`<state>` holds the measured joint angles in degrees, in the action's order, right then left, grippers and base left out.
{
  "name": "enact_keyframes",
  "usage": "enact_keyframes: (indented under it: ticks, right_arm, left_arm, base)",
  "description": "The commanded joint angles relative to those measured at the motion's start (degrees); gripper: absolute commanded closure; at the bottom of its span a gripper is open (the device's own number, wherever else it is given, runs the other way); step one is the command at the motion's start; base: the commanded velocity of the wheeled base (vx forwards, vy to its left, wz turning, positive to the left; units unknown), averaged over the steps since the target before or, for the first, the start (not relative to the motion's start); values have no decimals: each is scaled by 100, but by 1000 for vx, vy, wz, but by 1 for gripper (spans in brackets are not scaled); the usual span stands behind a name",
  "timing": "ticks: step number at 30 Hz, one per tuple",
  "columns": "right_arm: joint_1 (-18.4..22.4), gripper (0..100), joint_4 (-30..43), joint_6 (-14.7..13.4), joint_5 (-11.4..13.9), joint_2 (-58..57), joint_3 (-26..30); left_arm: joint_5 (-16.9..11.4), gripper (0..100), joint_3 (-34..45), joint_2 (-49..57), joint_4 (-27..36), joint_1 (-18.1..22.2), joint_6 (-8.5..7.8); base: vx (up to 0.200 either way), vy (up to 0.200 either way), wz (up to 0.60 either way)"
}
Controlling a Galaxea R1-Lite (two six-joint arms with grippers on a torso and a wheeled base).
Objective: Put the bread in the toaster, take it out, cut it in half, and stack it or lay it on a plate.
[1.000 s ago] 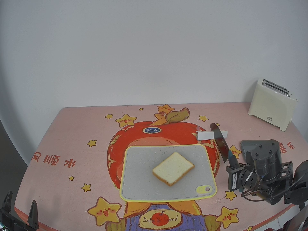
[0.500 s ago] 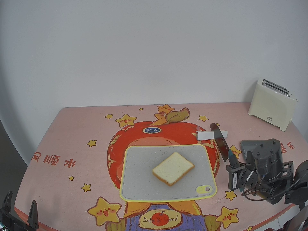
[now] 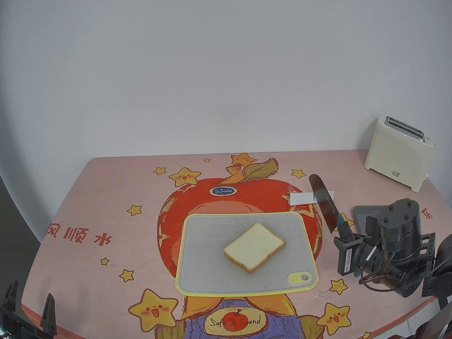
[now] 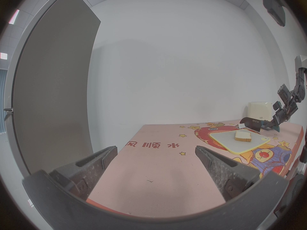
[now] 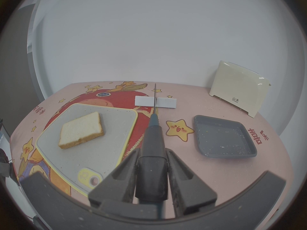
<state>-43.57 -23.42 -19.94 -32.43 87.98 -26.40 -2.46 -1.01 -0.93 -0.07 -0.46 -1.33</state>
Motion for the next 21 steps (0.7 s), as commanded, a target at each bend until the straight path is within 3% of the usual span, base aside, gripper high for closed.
enact_keyframes:
  ticks: [1,12,17,21]
  right_arm:
    - [15,100,-5,8,0,-106,-14]
    - [24,100,4,52,8,-440,-110]
    - [33,100,48,333,96,-870,-93]
    - [-20,100,57,377,202,-1002,-84]
  left_arm:
    - [0,0,101,49,-1,-6,1]
    - [0,0,101,49,-1,-6,1]
    - [0,0,101,49,-1,2,1]
    - [0,0,101,49,-1,-6,1]
  base:
    - [0,0,0]
    - [0,0,0]
    - [0,0,0]
    - [0,0,0]
